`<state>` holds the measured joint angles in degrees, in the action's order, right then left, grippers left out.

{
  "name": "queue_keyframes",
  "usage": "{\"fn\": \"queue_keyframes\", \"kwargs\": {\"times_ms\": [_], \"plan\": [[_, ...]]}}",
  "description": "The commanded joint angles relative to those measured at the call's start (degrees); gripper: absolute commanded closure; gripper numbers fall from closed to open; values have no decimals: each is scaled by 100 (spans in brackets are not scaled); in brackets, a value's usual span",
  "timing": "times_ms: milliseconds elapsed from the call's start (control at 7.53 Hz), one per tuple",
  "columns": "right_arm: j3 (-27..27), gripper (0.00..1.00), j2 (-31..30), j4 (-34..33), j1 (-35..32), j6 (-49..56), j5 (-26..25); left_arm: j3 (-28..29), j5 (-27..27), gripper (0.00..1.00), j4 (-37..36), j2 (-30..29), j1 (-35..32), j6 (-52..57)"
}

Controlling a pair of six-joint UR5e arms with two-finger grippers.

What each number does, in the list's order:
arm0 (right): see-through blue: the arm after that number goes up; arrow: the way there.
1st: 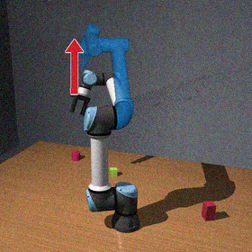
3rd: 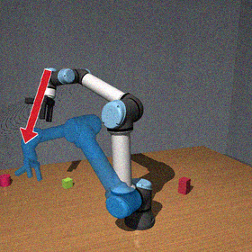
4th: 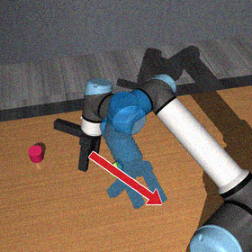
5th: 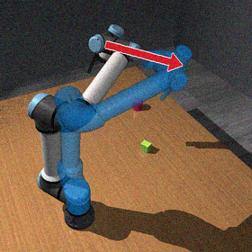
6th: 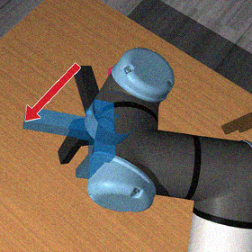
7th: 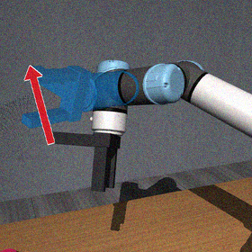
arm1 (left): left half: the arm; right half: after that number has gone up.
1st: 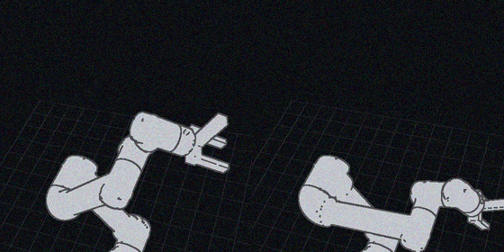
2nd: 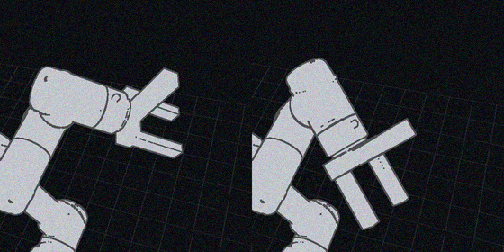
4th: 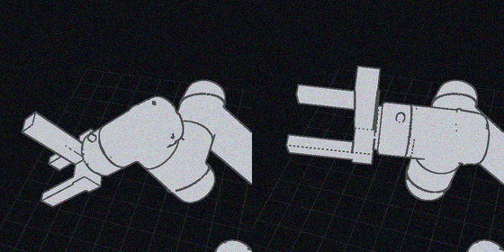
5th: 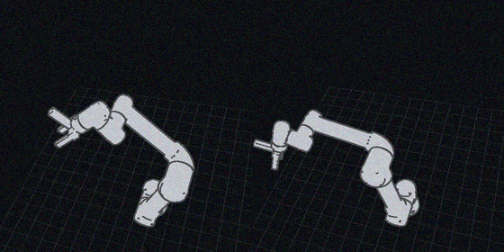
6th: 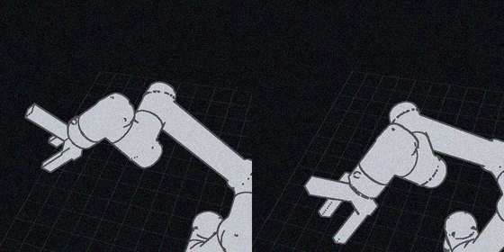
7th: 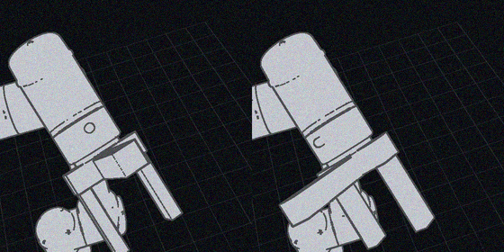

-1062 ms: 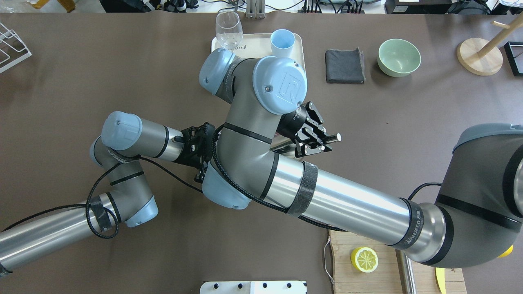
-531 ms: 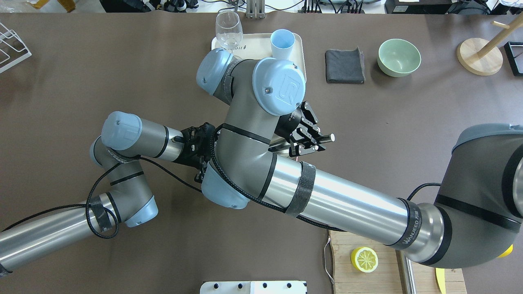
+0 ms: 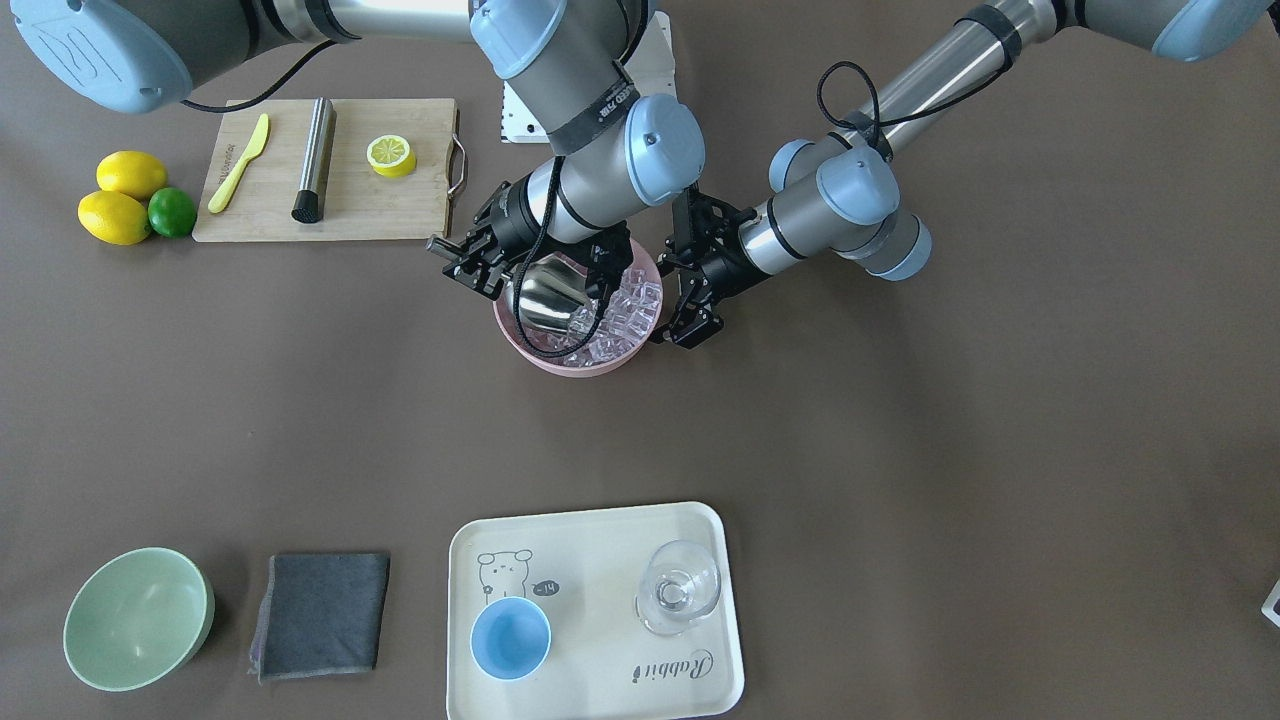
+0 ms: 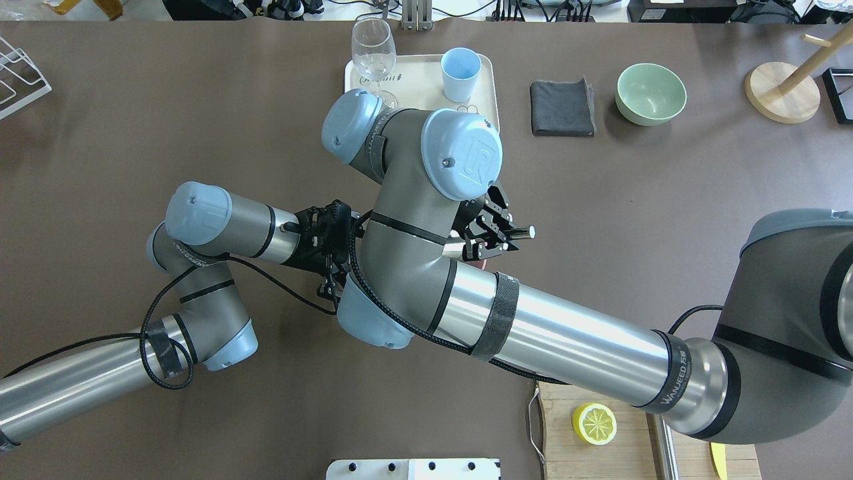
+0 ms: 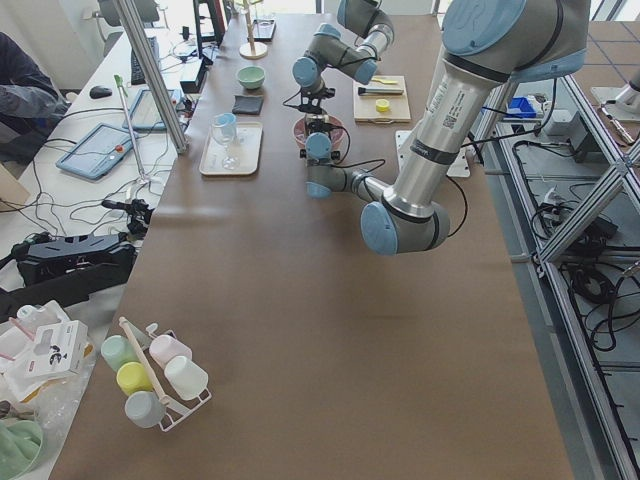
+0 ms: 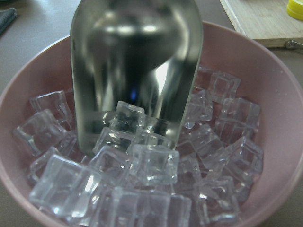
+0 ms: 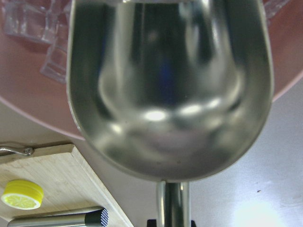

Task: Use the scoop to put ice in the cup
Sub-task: 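Lower the scoop tip into the ice cubes with the right gripper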

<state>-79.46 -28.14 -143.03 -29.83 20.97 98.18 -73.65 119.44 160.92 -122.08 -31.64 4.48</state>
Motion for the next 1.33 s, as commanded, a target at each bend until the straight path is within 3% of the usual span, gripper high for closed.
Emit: {"fn": "queue_keyframes", "kwargs": {"times_ms": [0, 1195], "plan": [[-78, 100, -60, 170, 3, -313, 78, 0, 0, 2, 0, 9, 0, 0], [-1027, 100, -789, 907, 3, -1103, 219, 132, -9, 2, -157, -123, -43, 97]]}}
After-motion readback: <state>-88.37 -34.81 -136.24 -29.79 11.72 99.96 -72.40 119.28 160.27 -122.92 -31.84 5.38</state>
